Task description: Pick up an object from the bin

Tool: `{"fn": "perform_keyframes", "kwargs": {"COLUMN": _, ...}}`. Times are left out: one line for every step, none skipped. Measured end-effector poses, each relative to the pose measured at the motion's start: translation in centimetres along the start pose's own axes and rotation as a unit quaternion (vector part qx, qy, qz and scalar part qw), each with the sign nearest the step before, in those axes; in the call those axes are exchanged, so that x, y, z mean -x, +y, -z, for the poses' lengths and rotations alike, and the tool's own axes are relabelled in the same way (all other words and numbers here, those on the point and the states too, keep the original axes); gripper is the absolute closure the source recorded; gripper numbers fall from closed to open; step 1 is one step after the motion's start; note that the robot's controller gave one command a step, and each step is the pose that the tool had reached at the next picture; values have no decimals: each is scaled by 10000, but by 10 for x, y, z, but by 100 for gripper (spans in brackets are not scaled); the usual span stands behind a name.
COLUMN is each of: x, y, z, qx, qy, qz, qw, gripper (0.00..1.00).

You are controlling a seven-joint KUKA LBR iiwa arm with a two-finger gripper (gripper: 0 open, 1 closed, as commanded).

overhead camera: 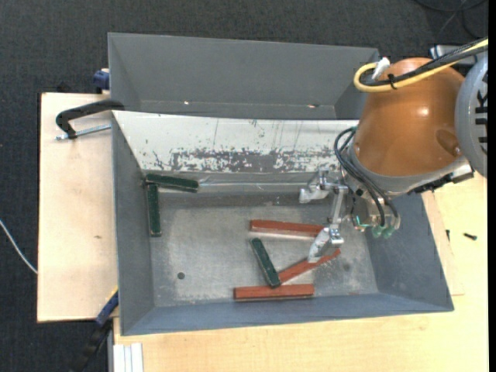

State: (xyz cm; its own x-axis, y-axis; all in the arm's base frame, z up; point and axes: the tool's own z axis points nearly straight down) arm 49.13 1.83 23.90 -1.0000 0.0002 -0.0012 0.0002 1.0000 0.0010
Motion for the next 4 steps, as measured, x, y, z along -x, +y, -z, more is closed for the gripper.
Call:
{"fn": "perform_keyframes", "kwargs": {"x": 0, "y": 0, "z": 0, "qx": 0, "qy": -1, "qz": 6, "qw": 10000, "gripper": 0}}
{"fn": "perform_keyframes", "kwargs": {"x": 5, "y": 17, "z": -29, "qx": -1, "qy": 14, "qz": 933, "qw": 9956, "gripper": 0}}
{"fn": "perform_keyframes", "kwargs": {"x": 9, "y": 14, "z": -71, "qx": -2, "qy": -9, "qz": 1434, "qw": 9897, "gripper": 0}}
{"fn": "perform_keyframes", "kwargs": {"x": 67, "y": -8, "z": -162, "qx": -2, "qy": 16, "qz": 1723, "qw": 9850, "gripper": 100}}
